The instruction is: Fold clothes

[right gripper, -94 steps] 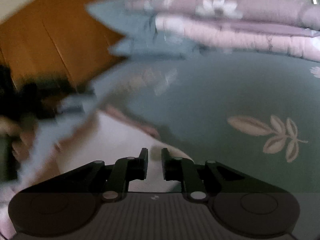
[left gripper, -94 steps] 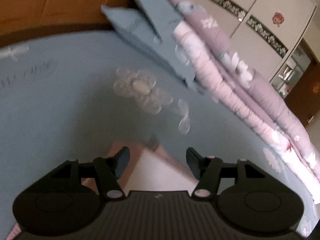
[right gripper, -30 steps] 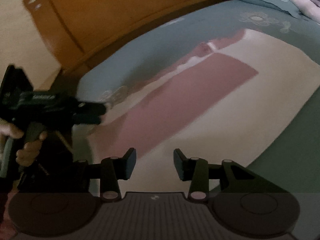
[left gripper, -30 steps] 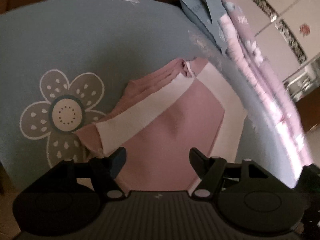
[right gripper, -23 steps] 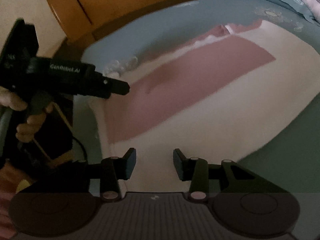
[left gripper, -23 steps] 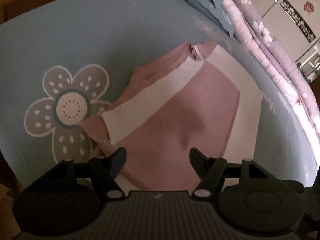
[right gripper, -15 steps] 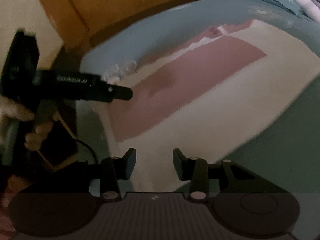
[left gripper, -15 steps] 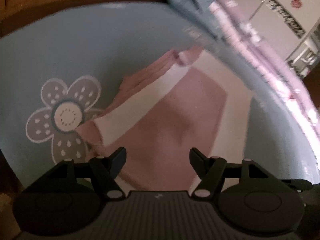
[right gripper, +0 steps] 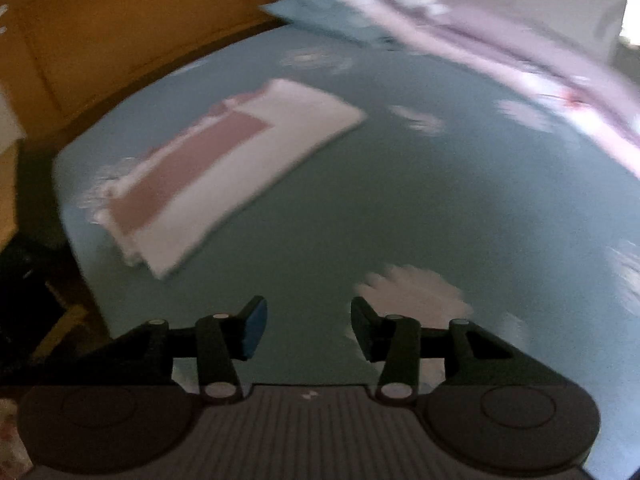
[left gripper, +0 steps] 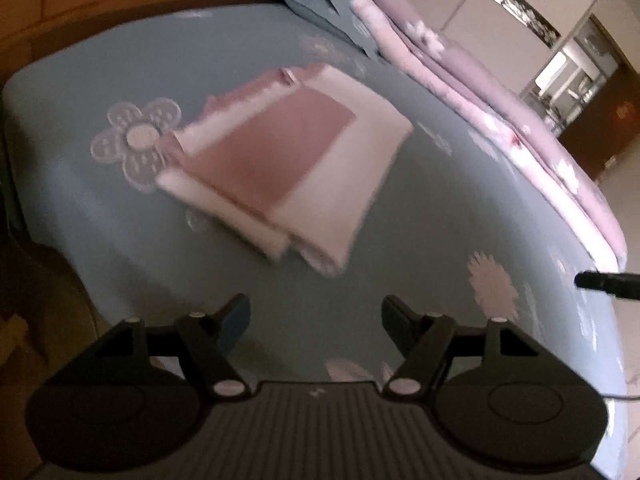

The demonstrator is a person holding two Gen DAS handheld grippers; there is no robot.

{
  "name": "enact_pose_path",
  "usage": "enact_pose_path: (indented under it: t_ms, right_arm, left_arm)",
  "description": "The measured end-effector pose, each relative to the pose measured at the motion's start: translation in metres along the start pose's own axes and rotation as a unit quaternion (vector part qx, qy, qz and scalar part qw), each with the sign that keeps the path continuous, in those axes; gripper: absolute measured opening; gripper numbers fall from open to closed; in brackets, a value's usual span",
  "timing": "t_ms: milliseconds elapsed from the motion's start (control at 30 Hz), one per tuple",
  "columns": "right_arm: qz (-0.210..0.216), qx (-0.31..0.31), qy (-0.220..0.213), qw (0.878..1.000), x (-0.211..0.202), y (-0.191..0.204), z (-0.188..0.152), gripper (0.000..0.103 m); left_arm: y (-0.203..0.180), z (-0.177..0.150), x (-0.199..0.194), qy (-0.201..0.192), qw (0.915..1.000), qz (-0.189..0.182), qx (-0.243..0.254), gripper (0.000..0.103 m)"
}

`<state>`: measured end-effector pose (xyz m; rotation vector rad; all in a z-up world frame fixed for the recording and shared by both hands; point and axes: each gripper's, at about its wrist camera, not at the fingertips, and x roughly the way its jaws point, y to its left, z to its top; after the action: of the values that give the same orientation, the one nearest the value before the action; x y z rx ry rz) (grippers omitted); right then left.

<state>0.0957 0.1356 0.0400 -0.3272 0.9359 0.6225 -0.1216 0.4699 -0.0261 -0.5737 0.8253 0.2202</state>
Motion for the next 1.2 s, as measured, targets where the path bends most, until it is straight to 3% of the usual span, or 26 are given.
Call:
enact_pose_path:
  t_ms: [167,333,567,633,933,1033,1100,1200]
  right_arm:
    - [-0.073,0.016,-0.003,0.997,-0.041,-0.011,-0.049,0.061]
    - [-0.077,0.062,-0.006,0.995,-0.065,-0.024,-0.097,0.064]
    - [-0.097,0.106,-0.03,0.989,-0.107,-0.043,-0.142,0.068]
    - [-0.115,0.12,-0.037,0.985,-0.12,-0.05,-0.158,0.076]
    - [-0.162,0.222,-0.063,0.959,-0.171,-0.101,-0.237,0.079]
    - [-0.168,0.257,-0.078,0.948,-0.182,-0.119,-0.25,0.08]
    - [-0.164,0.28,-0.094,0.941,-0.19,-0.132,-0.253,0.089]
    - [-0.162,0.281,-0.12,0.938,-0.198,-0.147,-0.253,0.092]
  left_arm:
    - [-0.035,-0.03,-0.014,0.012,0.9995,0.011,0.028,0.072]
    - [-0.074,-0.053,-0.028,0.012,0.9965,0.028,0.078,0.072]
    - [-0.114,-0.069,-0.042,0.007,0.994,0.009,0.109,0.073]
    - [-0.135,-0.072,-0.046,0.001,0.9905,0.003,0.137,0.074]
    - [-0.249,-0.078,-0.064,-0.034,0.9693,-0.036,0.241,0.087]
    - [-0.293,-0.079,-0.067,-0.037,0.9636,-0.059,0.258,0.089]
    - [-0.325,-0.081,-0.067,-0.041,0.9593,-0.076,0.269,0.093]
    - [-0.37,-0.091,-0.06,-0.052,0.9564,-0.08,0.276,0.095]
